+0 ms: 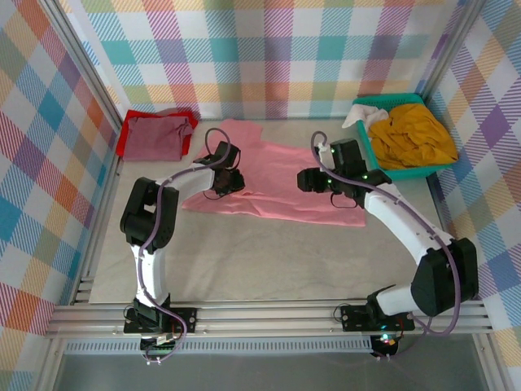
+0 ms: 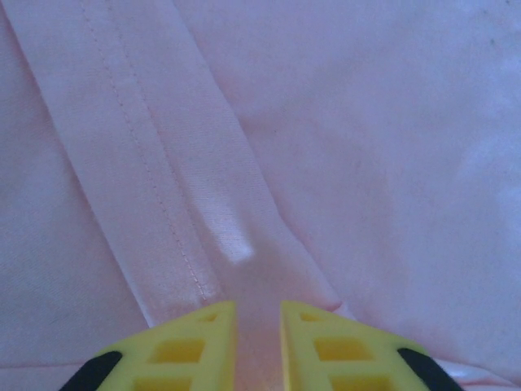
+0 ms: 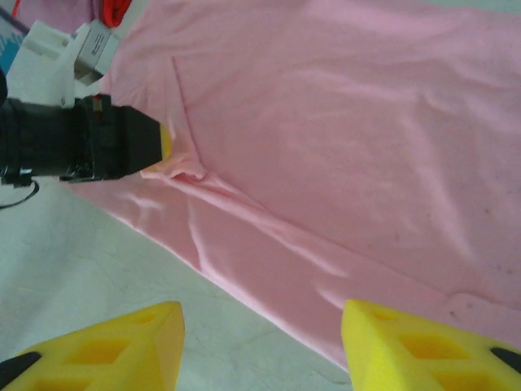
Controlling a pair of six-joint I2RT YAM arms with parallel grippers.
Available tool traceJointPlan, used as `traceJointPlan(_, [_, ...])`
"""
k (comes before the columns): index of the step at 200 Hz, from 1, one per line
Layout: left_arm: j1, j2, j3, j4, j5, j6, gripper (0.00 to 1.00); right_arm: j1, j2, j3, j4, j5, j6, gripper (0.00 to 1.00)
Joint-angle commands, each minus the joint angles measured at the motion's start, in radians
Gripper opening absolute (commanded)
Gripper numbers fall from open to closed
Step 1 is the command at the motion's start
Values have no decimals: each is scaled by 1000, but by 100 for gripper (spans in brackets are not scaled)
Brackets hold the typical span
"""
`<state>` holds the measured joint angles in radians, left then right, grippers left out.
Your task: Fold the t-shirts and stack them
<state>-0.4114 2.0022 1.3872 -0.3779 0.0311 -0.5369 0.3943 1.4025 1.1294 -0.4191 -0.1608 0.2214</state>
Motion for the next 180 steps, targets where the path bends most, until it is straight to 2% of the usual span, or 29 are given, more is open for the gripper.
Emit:
traceJointPlan(1, [-7, -50, -34, 24, -16, -6, 29, 0, 49, 15, -16, 21, -4, 54])
traceJointPlan(64, [-7, 17, 27, 5, -14, 4, 28, 0, 72, 11, -9, -2, 20, 54])
traceJointPlan(114, [-8, -73, -64, 45, -98, -42, 32, 0, 72, 12, -15, 9, 13, 54])
traceJointPlan(141, [-7, -64, -61, 42, -99, -46, 34, 0, 83, 15, -9, 2, 14, 54])
traceJointPlan(162, [-7, -32, -51, 51, -84, -43, 32, 0, 88, 15, -5, 0, 19, 54])
traceJointPlan(180, [-7, -13, -44, 59, -82, -40, 23, 0, 89, 13, -7, 0, 22, 54])
